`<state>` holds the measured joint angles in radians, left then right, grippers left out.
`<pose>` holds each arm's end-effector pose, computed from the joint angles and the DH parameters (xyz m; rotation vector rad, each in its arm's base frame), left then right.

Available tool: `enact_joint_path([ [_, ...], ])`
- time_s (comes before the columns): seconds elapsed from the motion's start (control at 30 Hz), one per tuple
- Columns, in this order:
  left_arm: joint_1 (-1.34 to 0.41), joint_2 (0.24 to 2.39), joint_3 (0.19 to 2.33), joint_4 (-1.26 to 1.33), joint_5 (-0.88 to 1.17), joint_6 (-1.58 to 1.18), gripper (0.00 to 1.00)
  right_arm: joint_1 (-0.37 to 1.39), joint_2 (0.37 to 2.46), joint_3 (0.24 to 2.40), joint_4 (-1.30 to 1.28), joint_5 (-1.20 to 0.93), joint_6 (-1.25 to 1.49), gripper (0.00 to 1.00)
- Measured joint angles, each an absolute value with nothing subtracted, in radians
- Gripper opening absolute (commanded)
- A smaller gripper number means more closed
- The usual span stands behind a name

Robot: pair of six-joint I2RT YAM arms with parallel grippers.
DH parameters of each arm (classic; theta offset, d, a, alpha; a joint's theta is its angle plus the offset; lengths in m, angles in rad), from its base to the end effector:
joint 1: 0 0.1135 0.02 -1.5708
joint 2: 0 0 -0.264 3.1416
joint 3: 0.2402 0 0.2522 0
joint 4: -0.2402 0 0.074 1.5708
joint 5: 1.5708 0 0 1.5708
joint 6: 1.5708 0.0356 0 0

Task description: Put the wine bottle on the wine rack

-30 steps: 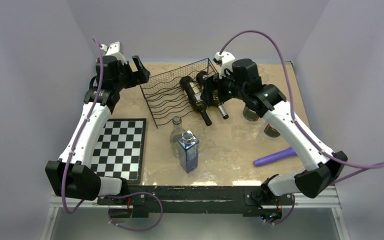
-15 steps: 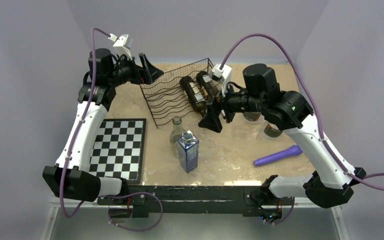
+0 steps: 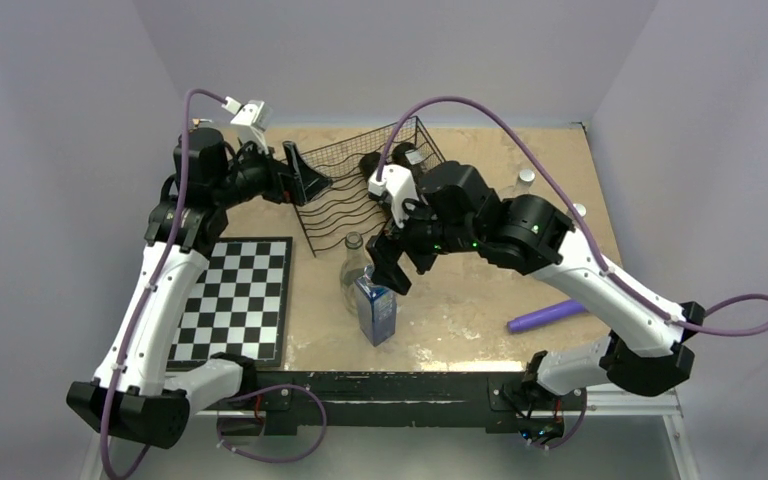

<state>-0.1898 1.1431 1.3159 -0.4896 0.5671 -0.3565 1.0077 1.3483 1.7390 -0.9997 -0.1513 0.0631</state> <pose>0.2324 -0.0641 0.4225 0.2410 1.9224 -0.9025 0.1316 0.2185 0.4573 -1.1157 1.9861 0.7543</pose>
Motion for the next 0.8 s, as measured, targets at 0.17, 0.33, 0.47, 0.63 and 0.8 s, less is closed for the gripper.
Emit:
enact_joint_path([
  [0.17,-0.193,1.065,1.316,-0.563,0.448,-0.356,0.97,1.086,1.388,1.722,-0.995,-0.015,0.114,0.99],
  [0.33,-0.193,1.012,1.316,-0.597,0.356,-0.359,0.97,1.15,1.427,1.721,-1.01,0.094,0.18,0.99],
  [0.47,-0.193,0.989,1.315,-0.612,0.31,-0.358,0.97,1.176,1.466,1.722,-1.02,0.163,0.229,0.98],
  [0.63,-0.193,0.945,1.297,-0.639,0.26,-0.355,0.97,1.204,1.559,1.753,-1.05,0.216,0.271,0.97],
  [0.8,-0.193,0.884,1.277,-0.67,0.218,-0.342,0.98,1.235,1.624,1.759,-1.097,0.267,0.303,0.84],
])
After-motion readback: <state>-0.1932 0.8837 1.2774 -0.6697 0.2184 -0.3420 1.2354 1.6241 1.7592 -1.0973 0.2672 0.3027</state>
